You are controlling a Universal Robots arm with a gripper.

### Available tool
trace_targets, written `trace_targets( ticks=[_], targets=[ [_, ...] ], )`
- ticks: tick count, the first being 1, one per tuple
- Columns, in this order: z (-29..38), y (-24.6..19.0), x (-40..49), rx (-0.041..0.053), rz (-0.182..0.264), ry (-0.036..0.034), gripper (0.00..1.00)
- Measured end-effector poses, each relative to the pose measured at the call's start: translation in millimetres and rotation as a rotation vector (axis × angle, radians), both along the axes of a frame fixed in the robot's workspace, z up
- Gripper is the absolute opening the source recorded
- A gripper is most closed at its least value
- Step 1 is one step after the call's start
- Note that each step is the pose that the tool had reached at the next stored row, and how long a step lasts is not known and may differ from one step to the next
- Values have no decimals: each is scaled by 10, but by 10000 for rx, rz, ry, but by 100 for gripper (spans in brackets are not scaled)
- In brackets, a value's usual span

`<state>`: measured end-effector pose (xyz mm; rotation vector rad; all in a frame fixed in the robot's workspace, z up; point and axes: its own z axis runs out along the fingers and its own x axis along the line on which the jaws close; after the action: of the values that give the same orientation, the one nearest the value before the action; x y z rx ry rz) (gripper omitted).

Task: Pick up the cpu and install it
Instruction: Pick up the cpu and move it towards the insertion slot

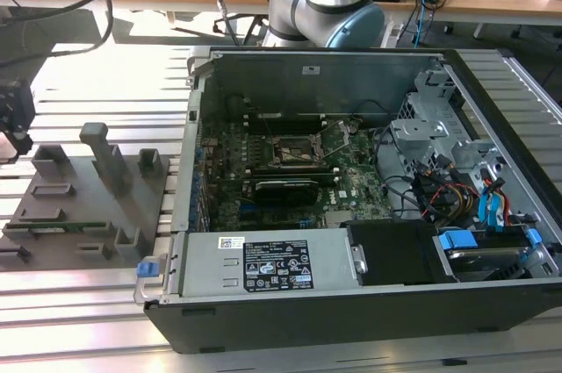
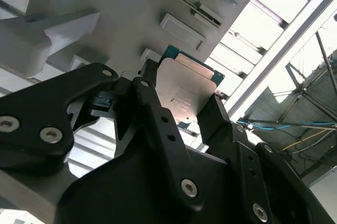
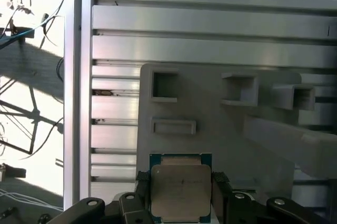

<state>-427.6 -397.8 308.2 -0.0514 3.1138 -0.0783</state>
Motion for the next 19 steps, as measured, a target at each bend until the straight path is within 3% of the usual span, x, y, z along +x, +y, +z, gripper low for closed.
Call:
trace_targets(
  ticks=[12,19],
  targets=[
    [305,0,0,0,0,0,55],
    [537,0,0,0,0,0,55]
  ],
)
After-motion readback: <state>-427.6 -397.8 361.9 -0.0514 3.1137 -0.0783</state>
